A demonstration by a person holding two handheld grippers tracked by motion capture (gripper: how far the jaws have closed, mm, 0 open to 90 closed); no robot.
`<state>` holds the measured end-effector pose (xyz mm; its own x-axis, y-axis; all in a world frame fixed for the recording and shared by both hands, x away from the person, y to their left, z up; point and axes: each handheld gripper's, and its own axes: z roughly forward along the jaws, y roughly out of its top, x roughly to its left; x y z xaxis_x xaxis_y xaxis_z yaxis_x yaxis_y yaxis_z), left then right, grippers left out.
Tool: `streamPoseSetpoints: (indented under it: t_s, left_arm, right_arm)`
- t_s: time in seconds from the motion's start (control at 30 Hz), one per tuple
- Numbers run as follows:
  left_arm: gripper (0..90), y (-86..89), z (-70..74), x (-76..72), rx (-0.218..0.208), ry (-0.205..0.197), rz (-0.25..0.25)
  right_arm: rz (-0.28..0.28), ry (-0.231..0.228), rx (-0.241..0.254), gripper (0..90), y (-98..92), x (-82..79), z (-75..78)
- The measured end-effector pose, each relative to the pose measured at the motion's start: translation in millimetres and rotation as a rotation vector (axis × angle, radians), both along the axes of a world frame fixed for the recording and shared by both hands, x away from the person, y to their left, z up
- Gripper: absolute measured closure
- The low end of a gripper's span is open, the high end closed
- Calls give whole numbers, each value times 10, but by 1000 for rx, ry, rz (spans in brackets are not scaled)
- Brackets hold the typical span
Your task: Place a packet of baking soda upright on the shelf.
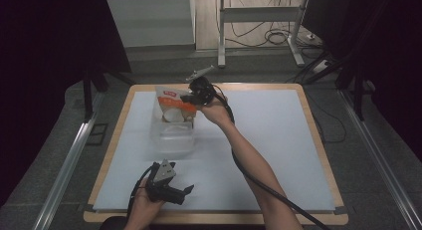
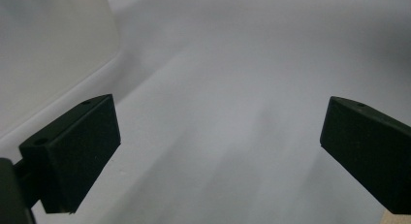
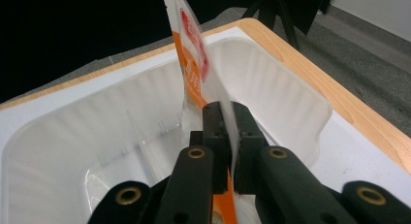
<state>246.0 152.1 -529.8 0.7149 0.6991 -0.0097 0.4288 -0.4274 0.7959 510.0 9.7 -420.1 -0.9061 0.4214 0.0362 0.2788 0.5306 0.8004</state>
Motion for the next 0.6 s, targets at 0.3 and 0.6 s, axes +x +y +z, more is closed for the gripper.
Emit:
streamPoseSetpoints:
  t_s: [0.3, 0.6]
  left_arm:
    - [8, 1, -3, -1, 2, 1, 1]
    - [8, -7, -7, -1, 8, 1, 2]
  right_arm:
    - [-21, 1, 18, 605, -45, -22, 93]
    - [-26, -28, -13, 362, -168, -69, 138]
